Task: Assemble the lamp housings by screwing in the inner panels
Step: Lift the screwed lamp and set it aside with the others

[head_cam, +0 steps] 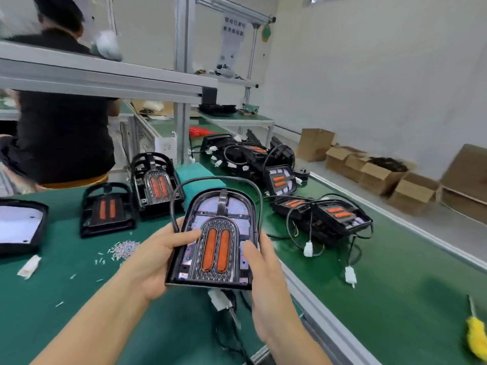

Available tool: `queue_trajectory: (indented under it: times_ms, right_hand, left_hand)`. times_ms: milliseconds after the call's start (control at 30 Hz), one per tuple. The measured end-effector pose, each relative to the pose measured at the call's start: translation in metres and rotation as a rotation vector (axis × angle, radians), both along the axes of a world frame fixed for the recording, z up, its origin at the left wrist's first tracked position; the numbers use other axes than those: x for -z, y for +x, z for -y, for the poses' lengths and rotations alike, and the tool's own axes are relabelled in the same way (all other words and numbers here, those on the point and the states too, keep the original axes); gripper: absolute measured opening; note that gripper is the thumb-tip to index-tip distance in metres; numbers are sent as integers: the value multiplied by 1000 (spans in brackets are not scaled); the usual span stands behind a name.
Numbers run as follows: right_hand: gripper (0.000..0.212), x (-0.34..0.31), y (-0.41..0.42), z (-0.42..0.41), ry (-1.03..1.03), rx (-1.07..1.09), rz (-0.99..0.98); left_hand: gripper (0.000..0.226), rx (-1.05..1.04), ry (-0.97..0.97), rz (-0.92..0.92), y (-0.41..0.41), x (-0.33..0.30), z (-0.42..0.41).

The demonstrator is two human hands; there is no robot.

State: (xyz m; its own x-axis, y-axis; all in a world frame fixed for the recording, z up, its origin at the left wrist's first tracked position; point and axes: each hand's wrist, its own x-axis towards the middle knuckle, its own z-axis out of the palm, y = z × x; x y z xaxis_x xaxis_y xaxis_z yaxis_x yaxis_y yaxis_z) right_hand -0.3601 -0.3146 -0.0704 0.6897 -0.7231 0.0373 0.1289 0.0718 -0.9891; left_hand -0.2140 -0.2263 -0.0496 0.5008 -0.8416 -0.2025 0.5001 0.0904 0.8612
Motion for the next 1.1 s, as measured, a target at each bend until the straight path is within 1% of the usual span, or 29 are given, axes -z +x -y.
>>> queue_trajectory:
  times_ms: [100, 167, 300, 367, 433, 500, 533, 600, 667, 700, 733, 800, 833, 900, 1033, 1100]
  right_hand:
    - [34, -2, -9, 22, -51, 91, -7]
    - [34, -4, -14, 37, -54, 135, -10]
    - [33, -11, -14, 72, -30, 219, -19]
    - [30, -17, -9, 94, -31, 255, -36]
    - [29, -24, -1, 115, -11, 317, -51]
    - [28, -30, 6, 136, 15, 381, -58]
    - [29, -31, 10, 147, 22, 410, -67]
    - [33, -35, 17, 164, 31, 456, -85]
    - [37, -38, 23, 179, 39, 492, -94]
    - [37, -39, 25, 186, 42, 511, -88]
    - [38, -40, 27, 193, 42, 531, -84]
    - [37, -41, 31, 205, 26, 573, -83]
    - [37, -42, 34, 210, 13, 598, -88]
    - [38, -42, 40, 220, -2, 647, -113]
    - [45, -42, 54, 238, -11, 737, -162]
    - [47, -44, 60, 242, -18, 785, -193]
  left_hand:
    - [41, 45, -1, -20, -8, -4, 32]
    - [36, 74, 3, -35, -11, -5, 53]
    - [32, 119, 54, -29, -10, -9, 97]
    - [19, 121, 75, -10, -10, -13, 120]
    - [15, 108, 63, -14, -9, -18, 142]
    - [19, 82, 60, 2, -9, -20, 162]
    - [24, 59, 73, 16, -9, -20, 172]
    - [33, 3, 93, 34, -11, -20, 189]
    - [35, -66, 105, 63, -13, -19, 204]
    - [41, -85, 104, 78, -14, -19, 210]
    - [55, -90, 107, 96, -15, -18, 217]
    - [77, -71, 133, 176, -17, -16, 227]
    - [82, -52, 141, 232, -19, -16, 229]
    - [81, -5, 155, 371, -24, -14, 233]
    - [74, 66, 249, 789, -37, -5, 235]
    - [76, 98, 301, 989, -44, 3, 237]
